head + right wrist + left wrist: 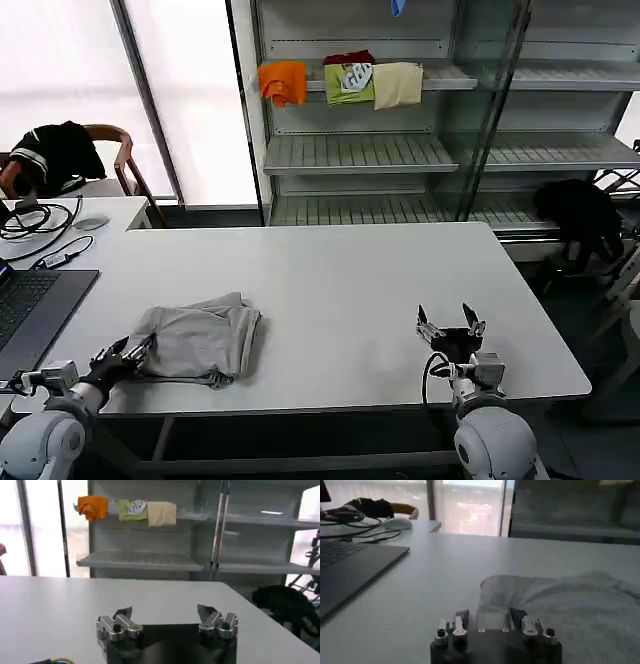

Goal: Fold and organize the clothes.

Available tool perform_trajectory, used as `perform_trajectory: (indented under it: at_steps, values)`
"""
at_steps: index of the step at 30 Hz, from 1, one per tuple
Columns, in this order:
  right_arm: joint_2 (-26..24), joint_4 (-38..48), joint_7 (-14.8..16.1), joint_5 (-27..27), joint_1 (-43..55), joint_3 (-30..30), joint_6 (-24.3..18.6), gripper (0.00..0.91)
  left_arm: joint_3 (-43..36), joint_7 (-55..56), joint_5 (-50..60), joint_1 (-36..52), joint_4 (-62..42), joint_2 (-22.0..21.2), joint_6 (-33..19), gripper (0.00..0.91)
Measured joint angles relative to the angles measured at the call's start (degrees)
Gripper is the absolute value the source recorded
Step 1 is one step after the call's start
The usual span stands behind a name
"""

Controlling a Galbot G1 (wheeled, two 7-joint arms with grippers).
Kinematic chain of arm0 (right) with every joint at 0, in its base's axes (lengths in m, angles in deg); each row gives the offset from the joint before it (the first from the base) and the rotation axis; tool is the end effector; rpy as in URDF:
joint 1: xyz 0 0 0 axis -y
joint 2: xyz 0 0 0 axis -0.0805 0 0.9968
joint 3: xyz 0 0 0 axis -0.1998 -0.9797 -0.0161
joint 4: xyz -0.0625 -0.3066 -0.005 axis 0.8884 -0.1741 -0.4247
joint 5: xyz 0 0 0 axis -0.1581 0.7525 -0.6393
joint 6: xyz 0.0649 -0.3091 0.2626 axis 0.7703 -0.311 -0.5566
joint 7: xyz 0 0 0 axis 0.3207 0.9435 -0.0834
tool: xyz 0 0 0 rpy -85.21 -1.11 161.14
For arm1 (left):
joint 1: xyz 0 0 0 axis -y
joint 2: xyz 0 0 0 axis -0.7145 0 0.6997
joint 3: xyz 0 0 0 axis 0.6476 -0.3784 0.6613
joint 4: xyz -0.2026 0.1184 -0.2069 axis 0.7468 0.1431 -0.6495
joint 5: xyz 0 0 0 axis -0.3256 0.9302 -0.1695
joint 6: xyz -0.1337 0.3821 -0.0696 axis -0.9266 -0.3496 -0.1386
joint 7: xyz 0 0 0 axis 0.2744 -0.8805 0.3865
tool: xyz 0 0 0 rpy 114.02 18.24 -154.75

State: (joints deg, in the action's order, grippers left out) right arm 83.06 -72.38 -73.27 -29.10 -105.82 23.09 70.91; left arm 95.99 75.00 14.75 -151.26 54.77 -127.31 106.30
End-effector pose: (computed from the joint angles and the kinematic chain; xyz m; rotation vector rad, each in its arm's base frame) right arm 0.3281 0.0017 -0.1925 -0.0451 -2.9492 0.1016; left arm 0.3352 0.2029 -0.2413 0.0446 -2.6752 0.0966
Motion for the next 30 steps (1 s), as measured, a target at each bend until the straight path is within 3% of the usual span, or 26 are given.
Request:
perform_trajectory:
  at_steps: [17, 30]
  values:
    - [-0.25, 0.99, -0.15, -0.2, 1.52, -0.2, 0.47, 0.907, 0.55, -0.95, 0.17, 0.0, -1.36, -0.08, -2.14, 0.01]
    - [-0.35, 2.02, -0.34, -0.55, 2.95, -1.43, 0.53, 0.907, 5.99, -0.81, -2.66, -0.06, -3.15, 3.17, -2.79, 0.01]
